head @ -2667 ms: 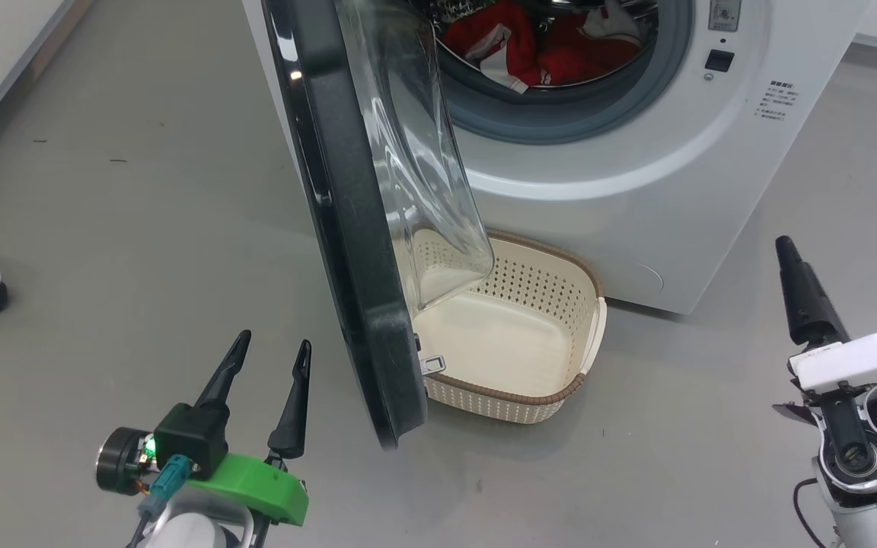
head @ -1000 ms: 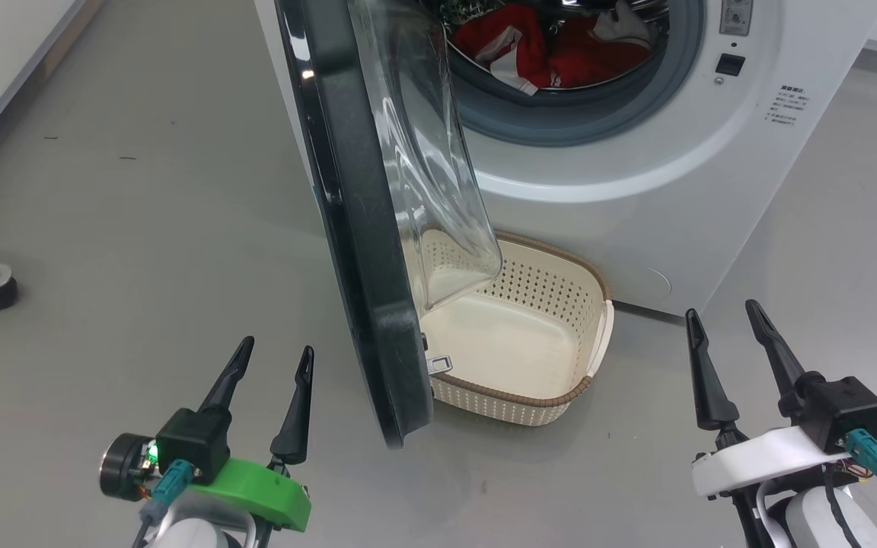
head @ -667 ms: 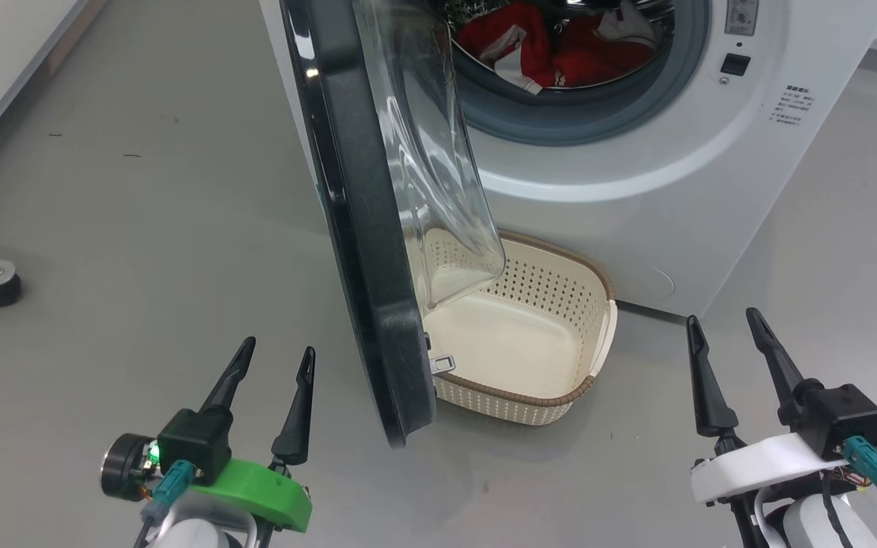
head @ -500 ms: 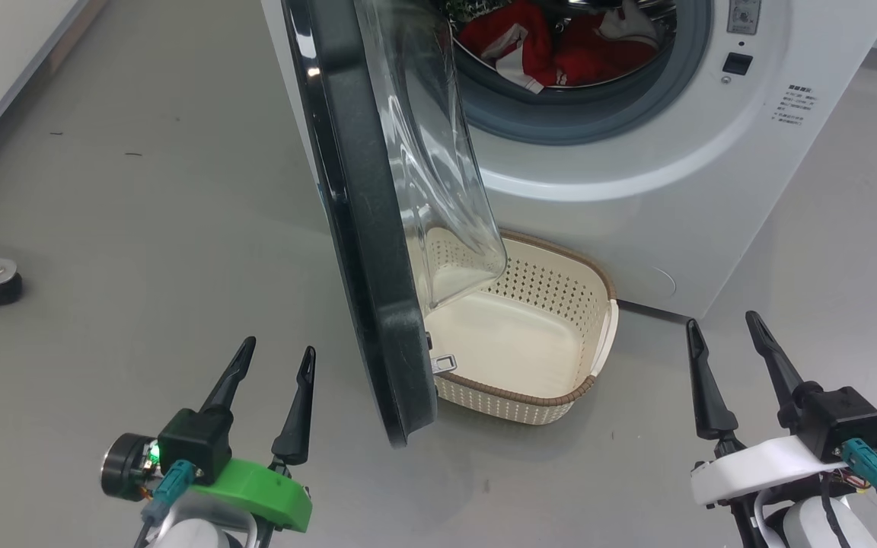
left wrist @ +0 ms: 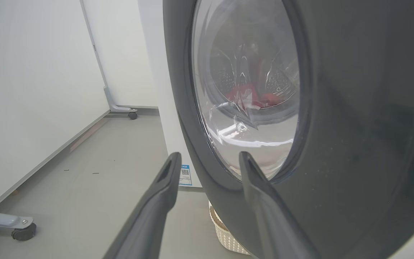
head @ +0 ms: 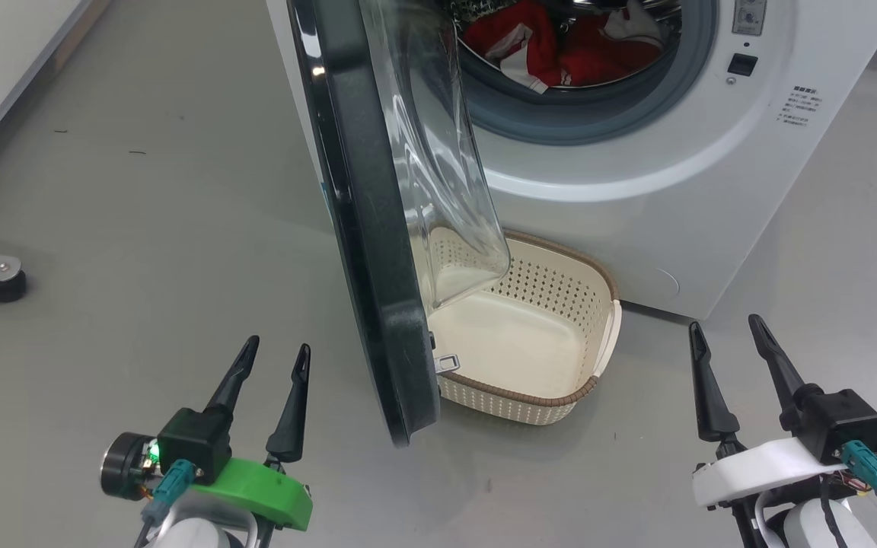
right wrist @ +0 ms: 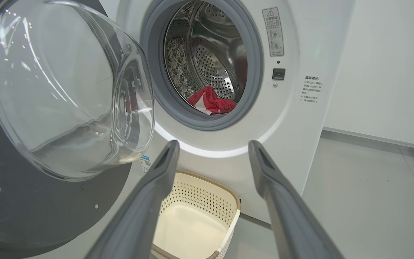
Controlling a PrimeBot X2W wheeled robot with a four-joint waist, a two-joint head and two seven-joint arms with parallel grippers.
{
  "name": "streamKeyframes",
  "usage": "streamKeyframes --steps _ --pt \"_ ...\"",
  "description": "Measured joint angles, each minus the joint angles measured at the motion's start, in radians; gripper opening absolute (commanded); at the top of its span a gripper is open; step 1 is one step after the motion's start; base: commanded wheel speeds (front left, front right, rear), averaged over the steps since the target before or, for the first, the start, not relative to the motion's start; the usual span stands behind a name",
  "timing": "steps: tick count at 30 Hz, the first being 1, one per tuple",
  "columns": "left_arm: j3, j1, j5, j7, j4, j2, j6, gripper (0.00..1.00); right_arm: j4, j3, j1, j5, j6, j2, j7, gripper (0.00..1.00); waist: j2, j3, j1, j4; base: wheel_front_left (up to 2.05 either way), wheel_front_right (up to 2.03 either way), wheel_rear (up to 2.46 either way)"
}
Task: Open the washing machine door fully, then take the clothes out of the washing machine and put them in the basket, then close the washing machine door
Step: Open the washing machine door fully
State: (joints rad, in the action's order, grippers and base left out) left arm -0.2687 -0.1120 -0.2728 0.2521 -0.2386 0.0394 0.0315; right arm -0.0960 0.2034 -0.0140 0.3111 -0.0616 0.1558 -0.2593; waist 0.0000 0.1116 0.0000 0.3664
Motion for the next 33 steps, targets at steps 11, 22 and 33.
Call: streamKeyframes --steps 11,22,33 --pt "0.001 0.000 -0.015 0.000 0.018 0.000 0.000 0.00 -0.012 -0.023 -0.003 -0.007 0.020 -0.023 0.000 1.00 0.0000 -0.006 0.0000 0.006 0.00 0.00 0.00" --pt "0.087 -0.056 -0.014 0.000 0.231 0.000 -0.033 0.00 -0.013 -0.033 -0.013 -0.016 0.043 -0.035 0.000 1.00 0.0000 -0.016 0.0000 0.015 0.00 0.00 0.00" --pt "0.040 -0.167 0.013 0.006 0.556 0.000 -0.015 0.00 -0.017 -0.037 -0.014 -0.032 0.061 -0.050 0.000 1.00 0.0000 -0.019 0.0000 0.016 0.00 0.00 0.00"
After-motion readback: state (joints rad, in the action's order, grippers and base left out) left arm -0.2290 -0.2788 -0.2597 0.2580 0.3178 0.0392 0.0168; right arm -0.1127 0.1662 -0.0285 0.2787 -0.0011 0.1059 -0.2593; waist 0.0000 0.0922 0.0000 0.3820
